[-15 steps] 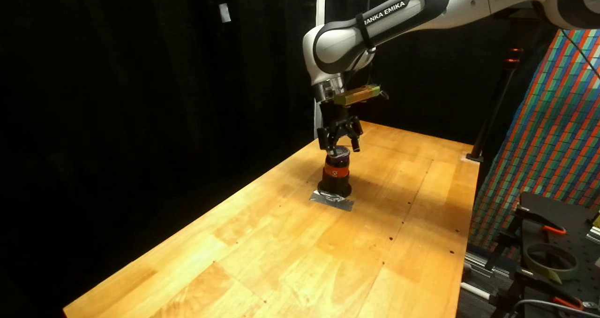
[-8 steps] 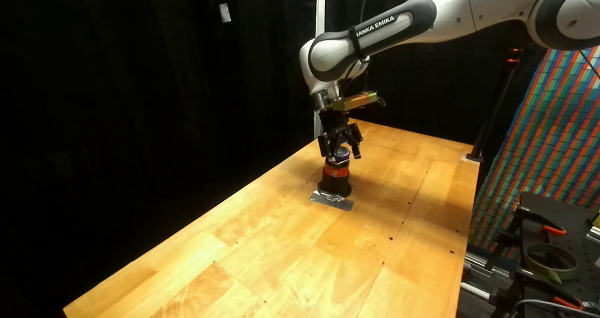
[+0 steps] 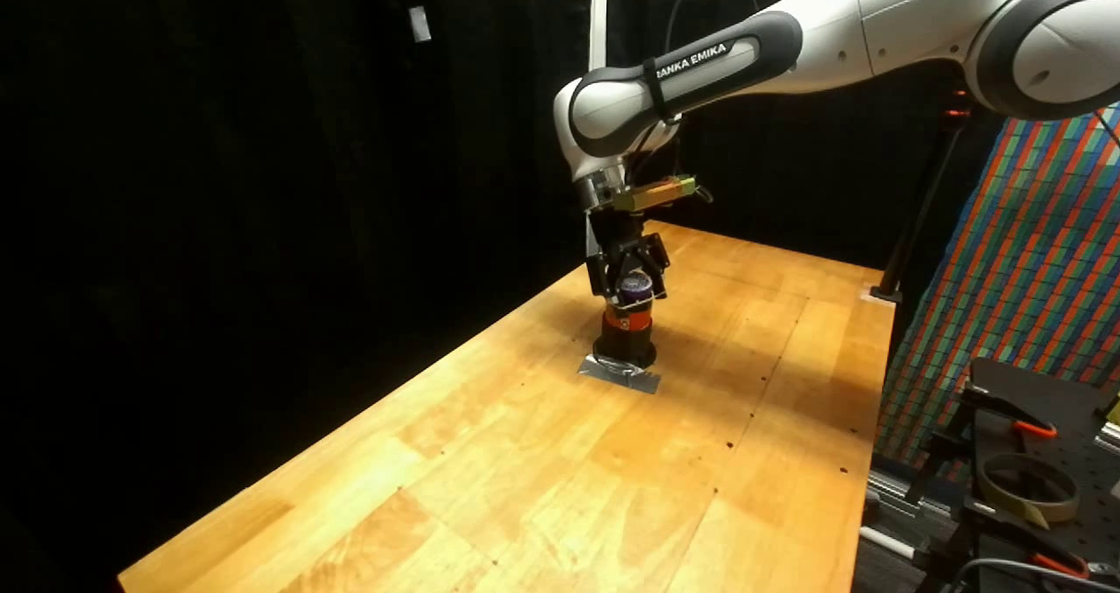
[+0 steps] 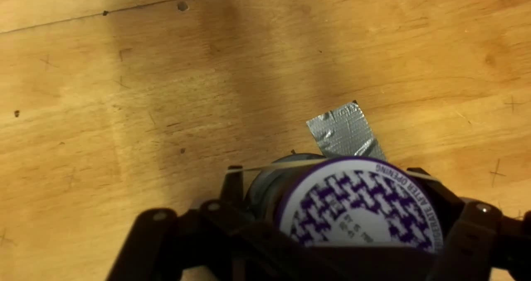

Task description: Put the rubber band on the cup

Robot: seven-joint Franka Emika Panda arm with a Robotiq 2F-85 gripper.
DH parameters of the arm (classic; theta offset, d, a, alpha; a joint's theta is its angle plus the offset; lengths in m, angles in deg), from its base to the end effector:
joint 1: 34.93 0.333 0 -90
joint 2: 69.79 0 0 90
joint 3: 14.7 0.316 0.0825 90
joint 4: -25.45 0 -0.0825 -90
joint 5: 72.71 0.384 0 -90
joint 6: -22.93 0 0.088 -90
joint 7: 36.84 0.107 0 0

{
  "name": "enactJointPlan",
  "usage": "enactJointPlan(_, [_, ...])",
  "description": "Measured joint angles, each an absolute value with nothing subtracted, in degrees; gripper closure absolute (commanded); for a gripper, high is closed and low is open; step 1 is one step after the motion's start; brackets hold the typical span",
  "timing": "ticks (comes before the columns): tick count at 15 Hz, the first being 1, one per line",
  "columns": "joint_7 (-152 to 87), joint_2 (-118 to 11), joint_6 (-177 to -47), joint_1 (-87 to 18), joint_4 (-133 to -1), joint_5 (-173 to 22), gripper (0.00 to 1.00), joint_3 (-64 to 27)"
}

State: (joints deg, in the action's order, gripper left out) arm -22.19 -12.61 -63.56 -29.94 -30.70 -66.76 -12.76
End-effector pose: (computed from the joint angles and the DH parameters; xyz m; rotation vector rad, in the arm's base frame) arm 0.7204 0.0911 0.2245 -2.9969 0.2430 0.7424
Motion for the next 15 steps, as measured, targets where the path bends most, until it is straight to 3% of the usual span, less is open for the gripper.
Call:
enactJointPlan(13, [-23.7, -15.07, -54.98, -31.45, -32.79, -66.67, 0.0, -11.83])
enactJointPlan(14, [-24.08, -15.15, -54.98, -31.53, -33.29, -66.67, 0.25, -11.64])
enactJointPlan(15, [-24.46, -15.22, -54.98, -31.6, -33.81, -66.67, 0.26, -11.47])
